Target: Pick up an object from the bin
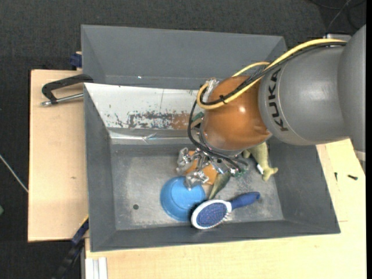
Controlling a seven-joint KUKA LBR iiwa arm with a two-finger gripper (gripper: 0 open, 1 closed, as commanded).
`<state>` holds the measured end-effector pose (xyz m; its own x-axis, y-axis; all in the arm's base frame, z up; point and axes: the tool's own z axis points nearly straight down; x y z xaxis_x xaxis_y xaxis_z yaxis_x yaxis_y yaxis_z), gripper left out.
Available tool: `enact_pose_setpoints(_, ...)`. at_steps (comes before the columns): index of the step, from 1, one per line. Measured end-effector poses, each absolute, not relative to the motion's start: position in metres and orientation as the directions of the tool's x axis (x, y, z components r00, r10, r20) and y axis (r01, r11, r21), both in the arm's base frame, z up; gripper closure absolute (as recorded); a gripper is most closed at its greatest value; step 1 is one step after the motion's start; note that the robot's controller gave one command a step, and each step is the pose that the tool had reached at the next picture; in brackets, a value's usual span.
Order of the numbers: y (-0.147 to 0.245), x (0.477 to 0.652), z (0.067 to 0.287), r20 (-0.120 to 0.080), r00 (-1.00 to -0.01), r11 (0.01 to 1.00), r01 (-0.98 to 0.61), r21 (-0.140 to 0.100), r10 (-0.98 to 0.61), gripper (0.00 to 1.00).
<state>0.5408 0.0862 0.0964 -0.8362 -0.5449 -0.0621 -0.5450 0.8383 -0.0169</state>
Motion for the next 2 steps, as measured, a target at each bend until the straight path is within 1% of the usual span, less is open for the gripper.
enact_pose_setpoints(2,0.0862,0.5408,0.0964,-0.062,-0.836,0.838,-0.545,-0.017,-0.545,1.0)
